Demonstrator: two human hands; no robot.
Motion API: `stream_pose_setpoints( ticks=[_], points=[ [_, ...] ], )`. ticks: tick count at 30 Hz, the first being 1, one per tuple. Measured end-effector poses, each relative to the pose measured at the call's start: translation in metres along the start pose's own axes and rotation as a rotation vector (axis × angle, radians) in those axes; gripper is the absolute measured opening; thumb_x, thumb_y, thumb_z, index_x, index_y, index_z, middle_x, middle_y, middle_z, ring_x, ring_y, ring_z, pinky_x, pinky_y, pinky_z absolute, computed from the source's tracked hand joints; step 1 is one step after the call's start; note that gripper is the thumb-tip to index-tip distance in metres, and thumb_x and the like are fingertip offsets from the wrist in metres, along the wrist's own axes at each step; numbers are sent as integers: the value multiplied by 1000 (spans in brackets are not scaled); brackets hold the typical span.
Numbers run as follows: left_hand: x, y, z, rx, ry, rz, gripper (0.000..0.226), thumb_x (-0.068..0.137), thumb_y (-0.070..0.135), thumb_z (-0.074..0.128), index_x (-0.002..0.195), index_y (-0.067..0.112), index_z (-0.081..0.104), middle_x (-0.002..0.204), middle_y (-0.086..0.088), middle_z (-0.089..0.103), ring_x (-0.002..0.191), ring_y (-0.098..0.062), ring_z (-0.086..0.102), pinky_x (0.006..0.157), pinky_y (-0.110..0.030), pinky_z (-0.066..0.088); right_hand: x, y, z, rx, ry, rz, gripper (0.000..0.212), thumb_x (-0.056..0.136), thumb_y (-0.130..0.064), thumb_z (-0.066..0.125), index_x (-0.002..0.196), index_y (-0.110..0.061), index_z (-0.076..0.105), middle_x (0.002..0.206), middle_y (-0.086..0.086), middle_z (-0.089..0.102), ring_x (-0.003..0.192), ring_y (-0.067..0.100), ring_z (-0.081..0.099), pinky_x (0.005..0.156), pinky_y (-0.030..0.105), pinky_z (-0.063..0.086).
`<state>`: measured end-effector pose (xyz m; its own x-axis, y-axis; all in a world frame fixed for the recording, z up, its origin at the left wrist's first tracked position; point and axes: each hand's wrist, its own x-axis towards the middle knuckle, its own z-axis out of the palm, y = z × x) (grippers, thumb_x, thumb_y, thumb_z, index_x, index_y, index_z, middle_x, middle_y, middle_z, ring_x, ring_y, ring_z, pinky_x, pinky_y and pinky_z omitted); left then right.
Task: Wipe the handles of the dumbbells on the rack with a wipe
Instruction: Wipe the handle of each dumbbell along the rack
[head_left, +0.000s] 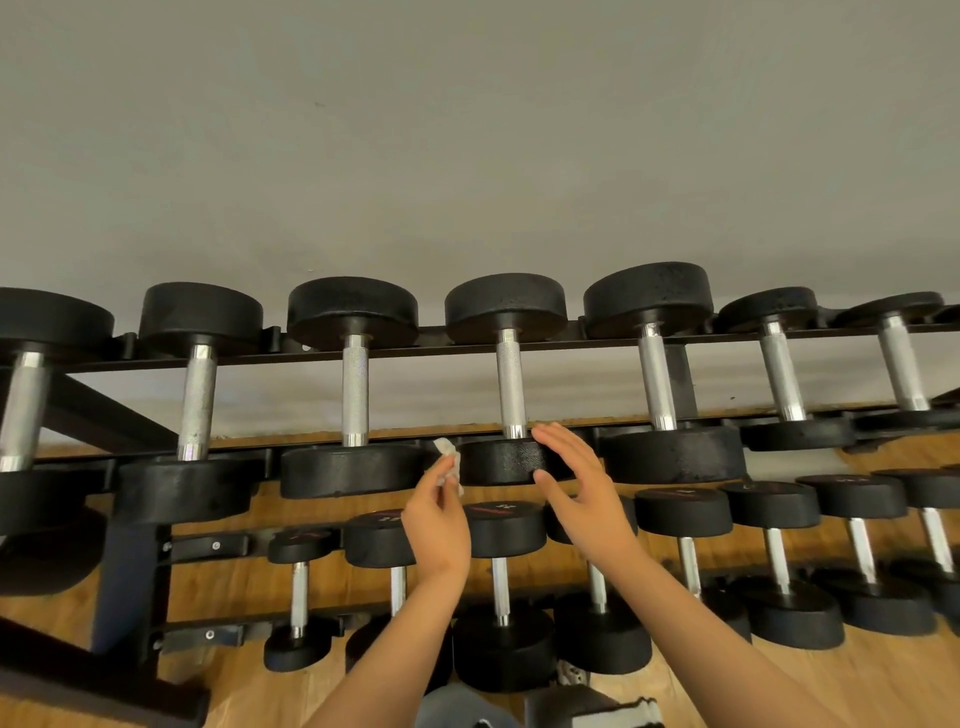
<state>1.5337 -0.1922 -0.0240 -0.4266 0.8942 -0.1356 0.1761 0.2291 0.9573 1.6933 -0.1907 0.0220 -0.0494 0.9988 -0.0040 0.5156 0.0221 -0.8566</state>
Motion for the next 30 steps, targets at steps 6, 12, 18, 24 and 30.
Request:
stream_pose_setpoints(
  ticks=[6,12,18,24,30],
  points=[
    [9,-1,9,-92,-46,-109,35,101,9,44,134,13,54,137,-4,56,129,-16,50,103,-20,37,-1,-2,-2,-24,-15,12,45,96,-18,57,132,-40,42,135,-35,34,129,-25,19,100,-6,13],
    [20,-9,7,-159,-181,-231,39,105,18,36,142,17,46,146,-3,47,137,-19,40,112,-33,31,-1,-5,0,-16,3,17,47,95,-18,57,127,-49,41,139,-30,38,134,-17,23,102,-3,16],
    [22,-16,10,-205,-205,-244,39,105,17,33,143,17,44,147,-1,45,138,-17,38,114,-31,29,-1,-5,-1,-34,-15,19,46,95,-19,58,130,-44,42,140,-30,37,136,-15,22,107,4,17],
    [20,-24,11,-245,-203,-213,40,105,15,35,143,18,45,147,1,46,139,-14,38,109,-23,29,-1,-6,-2,-52,-24,23,46,95,-18,58,131,-42,43,140,-31,36,136,-14,23,108,6,18],
    [22,-37,11,-399,-267,-253,36,100,33,41,135,36,49,147,4,47,138,-13,41,117,-39,31,0,-7,-4,-70,-41,38,47,95,-18,58,131,-44,42,142,-28,36,136,-14,23,107,3,16]
  ],
)
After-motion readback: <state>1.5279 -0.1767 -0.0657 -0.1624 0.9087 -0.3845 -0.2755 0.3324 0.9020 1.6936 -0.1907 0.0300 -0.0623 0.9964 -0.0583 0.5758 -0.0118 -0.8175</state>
